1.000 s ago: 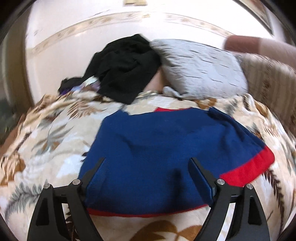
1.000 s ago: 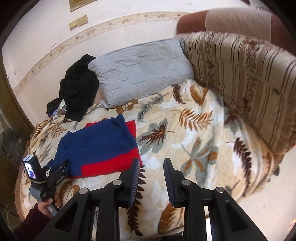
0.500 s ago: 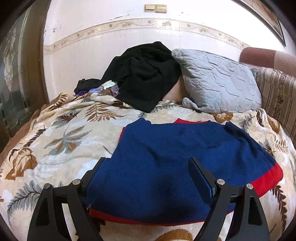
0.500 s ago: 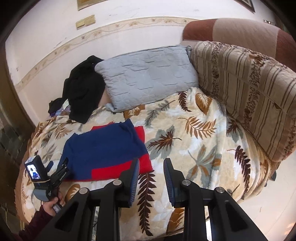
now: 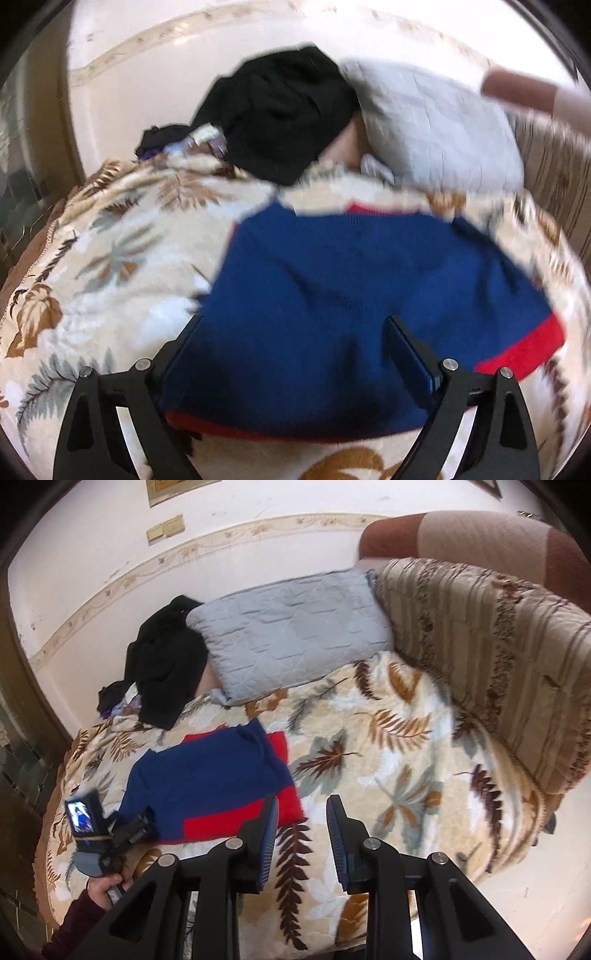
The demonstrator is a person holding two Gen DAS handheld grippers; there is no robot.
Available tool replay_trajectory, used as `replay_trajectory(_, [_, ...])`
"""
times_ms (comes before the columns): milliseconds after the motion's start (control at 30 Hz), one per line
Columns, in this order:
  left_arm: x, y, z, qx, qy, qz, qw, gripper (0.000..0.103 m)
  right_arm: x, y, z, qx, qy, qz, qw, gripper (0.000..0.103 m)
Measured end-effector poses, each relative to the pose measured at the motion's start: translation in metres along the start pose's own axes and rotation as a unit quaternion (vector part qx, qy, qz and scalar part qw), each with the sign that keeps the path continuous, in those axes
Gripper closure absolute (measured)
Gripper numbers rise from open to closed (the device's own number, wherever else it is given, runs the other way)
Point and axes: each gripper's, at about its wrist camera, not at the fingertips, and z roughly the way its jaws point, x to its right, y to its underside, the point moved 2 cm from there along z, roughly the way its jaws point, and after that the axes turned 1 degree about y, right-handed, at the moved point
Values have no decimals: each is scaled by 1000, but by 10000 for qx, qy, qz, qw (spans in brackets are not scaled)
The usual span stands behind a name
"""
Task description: Fold small clothes
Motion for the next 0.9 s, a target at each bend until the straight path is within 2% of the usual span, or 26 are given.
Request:
replay_trajectory(100, [-14, -20, -6, 252, -135, -215, 9994, 9, -15, -7, 41, -256, -357, -61, 9990, 73])
replay_trajectory(167, [-27, -28, -3, 171, -97, -386, 9991, 9, -27, -13, 78, -459, -708, 17, 9964, 73])
replay_trajectory(200, [-32, -30, 2, -3, -48, -414, 9991, 9, -35, -16, 98, -583, -911, 48, 9941, 73])
replay_trajectory(267, [-41, -27, 18, -484, -223, -353, 9980, 9, -50, -18, 131, -792, -1191, 47, 9897, 73])
replay_trajectory(400, [-73, -8, 52, -1352, -621, -731, 9862, 9, -79, -20, 204, -1196, -1660, 221, 9786, 73])
replay_trajectory(467, [-80, 0, 61, -1568, -783, -791, 9813, 9, -90, -22, 230, -1272, -1752, 268, 9759, 73])
replay_trajectory(533, [-78, 0, 60, -1500, -776, -794, 9824, 9, -101, -23, 249, -1266, -1768, 184, 9759, 73])
replay_trajectory(667, [-62, -7, 56, -1081, -1143, -244, 9873, 10, -109, -19, 276, -1304, -1726, -144, 9762, 73])
replay_trajectory(767, [-54, -13, 60, -963, -1095, -47, 9893, 25, -107, -5, 302, -1794, -1563, -263, 9709, 73])
replay_trajectory(833, [-49, -15, 62, -915, -1092, 12, 9898, 35, -110, -9, 300, -1737, -1562, -325, 9718, 73])
replay_trajectory(900, [-43, -18, 60, -795, -983, 41, 9920, 35, -111, -16, 292, -1627, -1699, -304, 9715, 71])
